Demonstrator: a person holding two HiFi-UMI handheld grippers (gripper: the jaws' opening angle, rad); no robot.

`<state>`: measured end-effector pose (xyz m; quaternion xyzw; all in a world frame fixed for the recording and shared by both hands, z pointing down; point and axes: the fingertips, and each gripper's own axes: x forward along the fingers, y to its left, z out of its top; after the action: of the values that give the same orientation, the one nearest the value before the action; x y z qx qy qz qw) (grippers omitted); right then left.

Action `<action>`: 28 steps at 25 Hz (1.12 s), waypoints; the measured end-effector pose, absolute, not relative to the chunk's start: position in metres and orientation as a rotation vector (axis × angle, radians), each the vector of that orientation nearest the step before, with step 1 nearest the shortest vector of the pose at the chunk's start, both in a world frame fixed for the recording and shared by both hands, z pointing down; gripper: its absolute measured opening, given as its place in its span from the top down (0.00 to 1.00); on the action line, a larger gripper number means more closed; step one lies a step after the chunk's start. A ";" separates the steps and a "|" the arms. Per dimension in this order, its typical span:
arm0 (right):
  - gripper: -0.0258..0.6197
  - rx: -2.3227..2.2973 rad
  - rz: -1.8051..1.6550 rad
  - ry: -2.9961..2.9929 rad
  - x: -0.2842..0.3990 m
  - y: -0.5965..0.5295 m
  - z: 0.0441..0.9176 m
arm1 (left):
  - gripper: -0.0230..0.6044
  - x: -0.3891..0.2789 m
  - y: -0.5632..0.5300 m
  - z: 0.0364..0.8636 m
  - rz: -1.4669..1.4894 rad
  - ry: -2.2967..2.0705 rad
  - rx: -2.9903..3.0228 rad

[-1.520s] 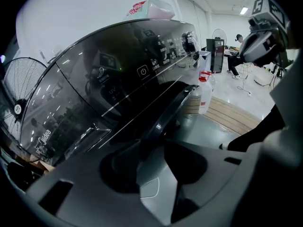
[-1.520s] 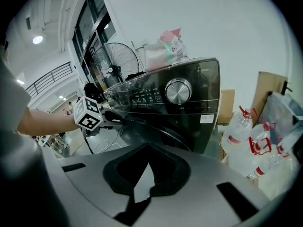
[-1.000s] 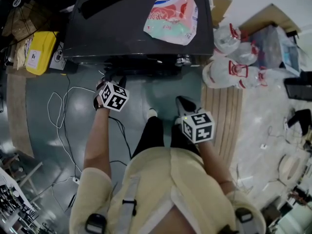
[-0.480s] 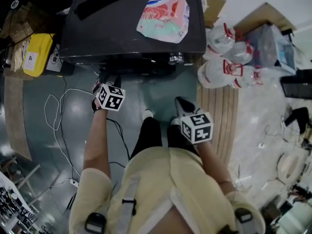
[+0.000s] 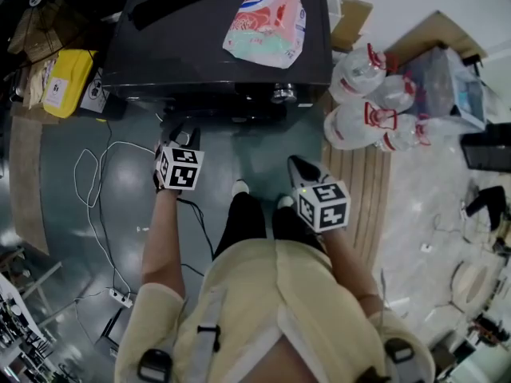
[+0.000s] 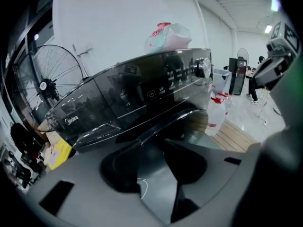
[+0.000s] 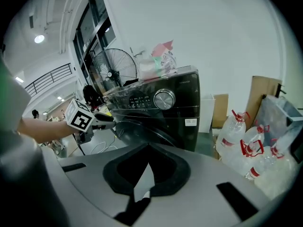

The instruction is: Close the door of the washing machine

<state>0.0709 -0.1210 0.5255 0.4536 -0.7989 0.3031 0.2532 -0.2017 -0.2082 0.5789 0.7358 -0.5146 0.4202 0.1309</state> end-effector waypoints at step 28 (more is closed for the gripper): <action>0.95 1.170 0.742 -2.278 0.089 -0.114 0.506 | 0.78 -0.111 -0.095 0.485 0.627 -1.470 2.042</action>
<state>0.0894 -0.1140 0.5063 0.4264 -0.8304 0.2704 0.2356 -0.1113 -0.0949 0.4847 0.7581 -0.5457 0.2328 0.2708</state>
